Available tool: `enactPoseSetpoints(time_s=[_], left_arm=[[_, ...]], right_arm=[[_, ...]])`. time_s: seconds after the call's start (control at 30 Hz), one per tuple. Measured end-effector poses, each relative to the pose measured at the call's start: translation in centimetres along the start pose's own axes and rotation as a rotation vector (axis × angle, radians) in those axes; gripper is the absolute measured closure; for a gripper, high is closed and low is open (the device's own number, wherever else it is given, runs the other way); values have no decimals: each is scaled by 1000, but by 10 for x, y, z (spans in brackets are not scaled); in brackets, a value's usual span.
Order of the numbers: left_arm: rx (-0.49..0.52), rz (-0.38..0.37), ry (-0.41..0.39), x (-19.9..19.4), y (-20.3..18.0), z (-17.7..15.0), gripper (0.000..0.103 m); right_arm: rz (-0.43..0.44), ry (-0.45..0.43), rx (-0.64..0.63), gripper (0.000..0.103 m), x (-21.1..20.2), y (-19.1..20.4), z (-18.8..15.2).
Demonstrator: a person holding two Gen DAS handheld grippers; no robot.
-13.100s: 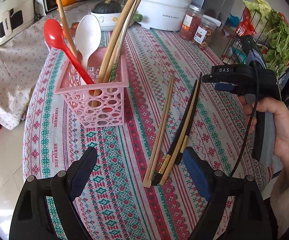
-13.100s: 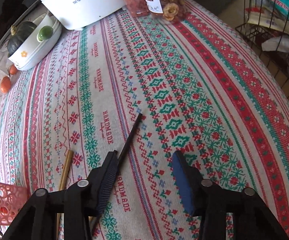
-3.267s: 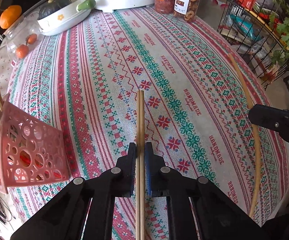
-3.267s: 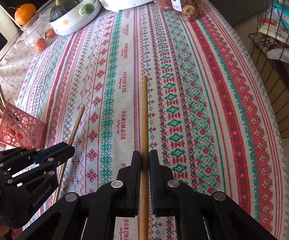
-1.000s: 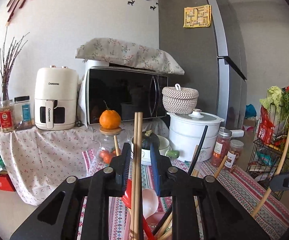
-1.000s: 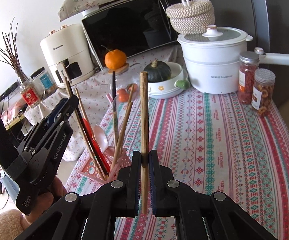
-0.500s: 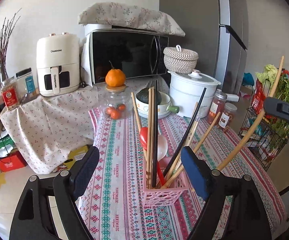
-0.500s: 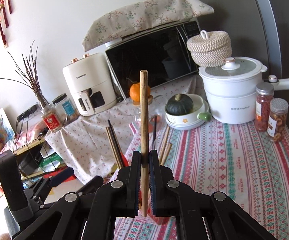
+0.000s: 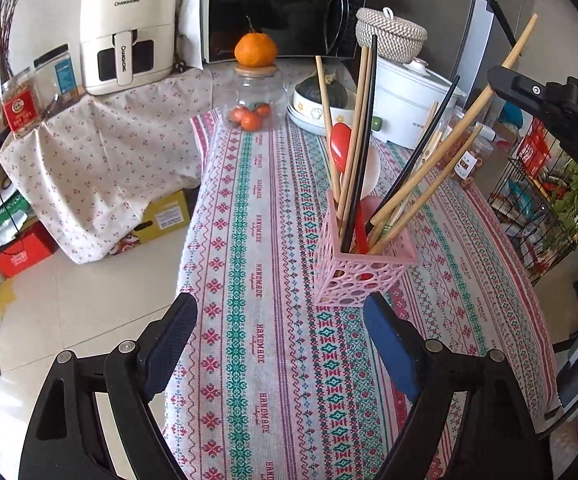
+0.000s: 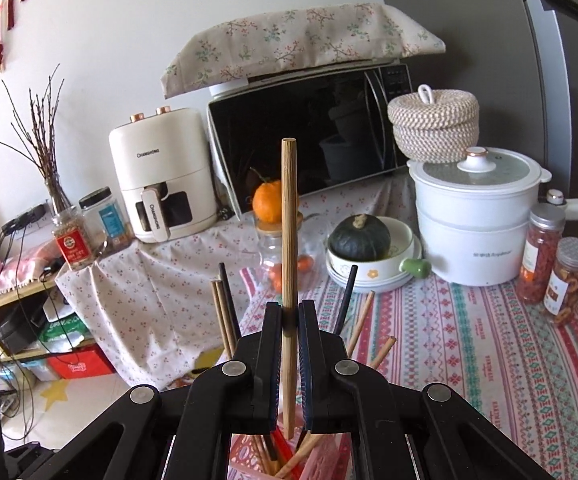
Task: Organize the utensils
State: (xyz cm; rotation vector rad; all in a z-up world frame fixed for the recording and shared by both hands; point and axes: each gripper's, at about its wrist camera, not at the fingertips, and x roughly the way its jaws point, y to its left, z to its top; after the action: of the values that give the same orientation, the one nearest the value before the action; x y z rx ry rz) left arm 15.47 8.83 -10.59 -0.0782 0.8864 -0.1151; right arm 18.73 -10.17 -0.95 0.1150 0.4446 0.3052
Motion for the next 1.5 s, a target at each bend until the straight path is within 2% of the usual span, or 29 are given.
enactPoseSetpoints(time_s=[0.1,0.3,0.4,0.47,0.53,0.7,0.77,0.83,1.0,1.27,1.5], left_arm=[[-5,-18,8,0,1,2,16],[9,-37,15,0,-1,2,16],[19,-35,14,-1,-3,1,16],[15,-15,8,-2,-4,0,16],[7,-2,1,-3,-3,1,16],[-31,15,5,-7,-2,3,13],[-49,5,14,-9,-3,2,8],[-52,-4,12,-13,-6,2,1],[-30,36,-48,-34,-21,-1,0],[-27,106,-141,-70,-44,-7,0],[-16,81,-195,-98,-67,-13,0]], right_arm=[[-11,13,-10,97,11,1,-3],[34,110,37,97,35,-2,-13],[38,131,57,90,39,-6,-16],[52,128,74,67,35,-9,-15],[61,98,82,53,26,-11,-13],[54,53,86,24,-5,-19,-5],[30,42,74,8,-18,-22,-4],[5,18,50,0,-33,-26,-4],[-75,-8,-4,0,-68,-36,-7],[-265,150,0,0,-102,-60,-23],[-339,137,-54,0,-134,-61,-32]])
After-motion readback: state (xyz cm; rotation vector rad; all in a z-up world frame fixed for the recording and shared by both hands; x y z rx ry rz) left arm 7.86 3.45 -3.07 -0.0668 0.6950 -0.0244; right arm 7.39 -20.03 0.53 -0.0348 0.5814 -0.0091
